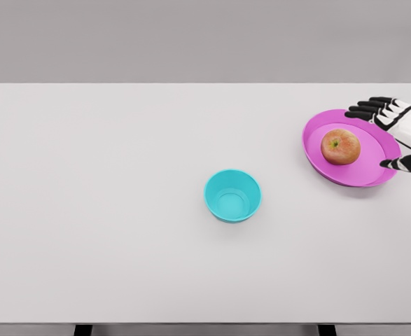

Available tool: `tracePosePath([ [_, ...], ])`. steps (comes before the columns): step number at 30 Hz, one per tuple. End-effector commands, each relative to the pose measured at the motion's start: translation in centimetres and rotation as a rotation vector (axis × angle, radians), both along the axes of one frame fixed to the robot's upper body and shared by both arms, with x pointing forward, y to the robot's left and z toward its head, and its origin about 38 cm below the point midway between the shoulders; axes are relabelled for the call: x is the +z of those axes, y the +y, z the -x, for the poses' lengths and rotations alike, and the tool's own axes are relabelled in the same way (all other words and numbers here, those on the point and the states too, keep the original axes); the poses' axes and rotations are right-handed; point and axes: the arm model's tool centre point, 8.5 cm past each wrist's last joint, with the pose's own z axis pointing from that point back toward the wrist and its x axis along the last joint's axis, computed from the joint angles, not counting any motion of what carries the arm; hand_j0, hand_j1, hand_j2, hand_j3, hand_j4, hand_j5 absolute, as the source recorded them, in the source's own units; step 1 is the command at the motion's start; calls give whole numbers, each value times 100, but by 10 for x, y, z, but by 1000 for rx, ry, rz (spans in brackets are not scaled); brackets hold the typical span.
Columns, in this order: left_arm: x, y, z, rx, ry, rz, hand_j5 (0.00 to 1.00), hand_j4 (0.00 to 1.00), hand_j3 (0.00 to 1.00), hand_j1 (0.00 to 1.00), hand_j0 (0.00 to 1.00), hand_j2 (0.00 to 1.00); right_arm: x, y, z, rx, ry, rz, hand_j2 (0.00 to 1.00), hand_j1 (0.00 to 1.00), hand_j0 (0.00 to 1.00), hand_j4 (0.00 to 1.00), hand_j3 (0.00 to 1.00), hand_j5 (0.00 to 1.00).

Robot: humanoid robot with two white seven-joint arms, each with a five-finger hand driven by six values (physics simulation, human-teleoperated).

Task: Put the apple from the pink plate into the blue bowl with your right arm

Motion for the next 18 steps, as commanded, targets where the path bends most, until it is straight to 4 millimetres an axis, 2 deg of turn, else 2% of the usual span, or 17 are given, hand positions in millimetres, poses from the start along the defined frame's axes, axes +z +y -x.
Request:
tracePosePath([
  [1, 0, 0, 0, 0, 0, 0, 100, 100, 100, 100, 100, 100, 0, 4, 1, 11, 1, -6, 100, 100, 100, 100, 100, 100],
  [3, 0, 0, 0, 0, 0, 0, 100, 100, 100, 100, 100, 100, 4, -5, -3, -19, -12, -18, 100, 100, 100, 100, 100, 100],
  [4, 0, 0, 0, 0, 0, 0, 100, 100, 100, 100, 100, 100, -6, -28, -9, -94, 13, -15, 100, 100, 100, 100, 100, 100],
  [5, 0, 0, 0, 0, 0, 0, 100, 100, 100, 100, 100, 100, -9, -31, -10, -105, 17, -12, 100, 100, 100, 100, 100, 100],
  [7, 0, 0, 0, 0, 0, 0, 100, 100, 100, 100, 100, 100, -13, -22, -15, -53, 150, 131, 100, 100, 100, 100, 100, 100],
  [9, 0, 0, 0, 0, 0, 0, 100, 100, 100, 100, 100, 100, -8, -18, -21, -21, 223, 234, 100, 100, 100, 100, 100, 100],
  [11, 0, 0, 0, 0, 0, 0, 100, 100, 100, 100, 100, 100, -7, -10, -28, -1, 240, 248, 100, 100, 100, 100, 100, 100],
  [14, 0, 0, 0, 0, 0, 0, 100, 100, 100, 100, 100, 100, -3, -10, -45, -11, 248, 252, 100, 100, 100, 100, 100, 100],
  [18, 0, 0, 0, 0, 0, 0, 100, 100, 100, 100, 100, 100, -8, 9, -60, 28, 258, 253, 100, 100, 100, 100, 100, 100],
])
